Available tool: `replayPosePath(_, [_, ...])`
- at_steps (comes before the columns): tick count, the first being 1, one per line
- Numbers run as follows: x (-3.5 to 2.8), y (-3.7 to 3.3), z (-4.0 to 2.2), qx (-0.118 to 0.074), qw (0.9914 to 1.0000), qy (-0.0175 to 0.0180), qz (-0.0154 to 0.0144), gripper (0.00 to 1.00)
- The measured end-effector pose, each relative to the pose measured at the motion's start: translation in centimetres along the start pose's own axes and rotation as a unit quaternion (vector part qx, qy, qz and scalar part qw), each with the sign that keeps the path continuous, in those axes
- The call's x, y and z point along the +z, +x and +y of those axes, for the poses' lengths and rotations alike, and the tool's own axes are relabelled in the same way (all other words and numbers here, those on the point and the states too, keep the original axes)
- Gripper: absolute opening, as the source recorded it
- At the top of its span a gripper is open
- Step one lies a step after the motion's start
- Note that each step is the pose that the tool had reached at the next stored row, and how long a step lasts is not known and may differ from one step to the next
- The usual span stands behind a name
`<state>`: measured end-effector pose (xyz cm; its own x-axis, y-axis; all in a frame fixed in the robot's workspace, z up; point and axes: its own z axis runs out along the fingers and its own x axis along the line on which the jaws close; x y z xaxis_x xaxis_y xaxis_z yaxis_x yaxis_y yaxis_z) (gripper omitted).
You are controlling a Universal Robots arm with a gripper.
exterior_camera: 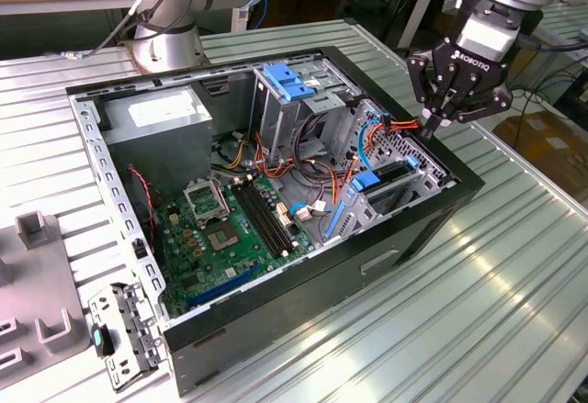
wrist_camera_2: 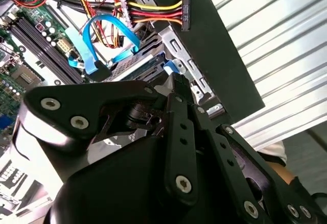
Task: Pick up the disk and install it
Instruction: 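Insert the first disk wire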
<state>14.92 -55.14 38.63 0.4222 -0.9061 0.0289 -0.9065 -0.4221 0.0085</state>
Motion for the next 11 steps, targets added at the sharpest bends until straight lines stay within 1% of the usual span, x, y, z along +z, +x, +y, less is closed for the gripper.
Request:
replayPosePath(3, [0.00,0.00,-0.37,-0.006,0.99998,0.0002,0.0001,0.11])
replayPosePath(6, [-0.01,0.00,-0.52,-0.024,0.99972,0.0007,0.0003,0.11])
replayPosePath(8, [0.00,0.01,-0.53,-0.044,0.99904,0.0013,0.0004,0.11])
replayPosePath(10, [0.00,0.01,-0.54,-0.062,0.99807,0.0018,0.0006,0.11])
replayPosePath(11, [-0.01,0.01,-0.54,-0.072,0.99743,0.0021,0.0007,0.11])
